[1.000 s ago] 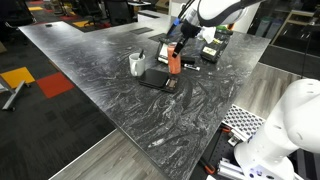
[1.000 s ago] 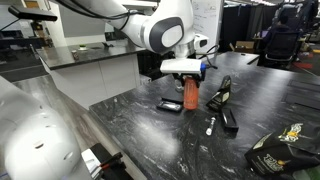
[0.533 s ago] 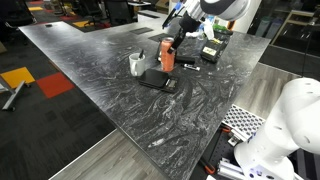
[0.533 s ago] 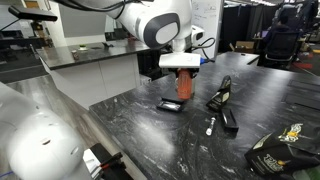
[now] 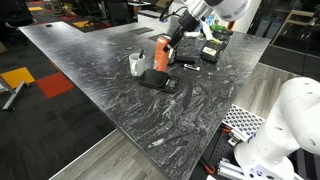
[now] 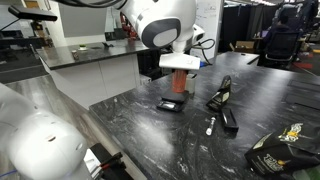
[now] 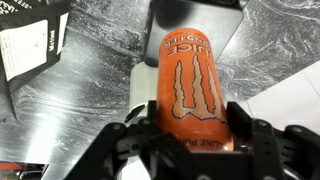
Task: Put the monster can onto the digital scale
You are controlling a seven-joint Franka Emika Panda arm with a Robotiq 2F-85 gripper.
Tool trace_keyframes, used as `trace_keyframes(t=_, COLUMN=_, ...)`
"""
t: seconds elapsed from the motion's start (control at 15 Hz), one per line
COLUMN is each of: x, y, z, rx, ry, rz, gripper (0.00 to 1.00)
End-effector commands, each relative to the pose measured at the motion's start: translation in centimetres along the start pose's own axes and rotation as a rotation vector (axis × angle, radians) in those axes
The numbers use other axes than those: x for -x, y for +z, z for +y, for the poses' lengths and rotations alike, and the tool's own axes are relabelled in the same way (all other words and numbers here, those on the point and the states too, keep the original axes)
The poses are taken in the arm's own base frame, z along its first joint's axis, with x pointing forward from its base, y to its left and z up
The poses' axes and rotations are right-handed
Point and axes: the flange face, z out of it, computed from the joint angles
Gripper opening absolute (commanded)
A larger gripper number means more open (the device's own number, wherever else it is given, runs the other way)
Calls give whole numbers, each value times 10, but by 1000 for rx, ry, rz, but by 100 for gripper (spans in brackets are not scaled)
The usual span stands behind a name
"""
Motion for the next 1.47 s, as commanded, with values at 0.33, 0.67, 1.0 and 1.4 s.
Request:
trace_keyframes(t=0.33, x=-18, y=44, z=12, rx=-7, ry=-22, rz=-78, gripper=43)
trace_keyframes(t=0.67, x=-34, y=55, z=4, rx=7, ry=-72, rz=-118, gripper=98)
trace_keyframes(t=1.0, x=-40, y=52, z=-1, rx=39, ry=-94, rz=-121, gripper=100)
trace_keyframes(t=1.4, x=-31, y=46, z=10, rx=134, ry=53, rz=-249, gripper=100)
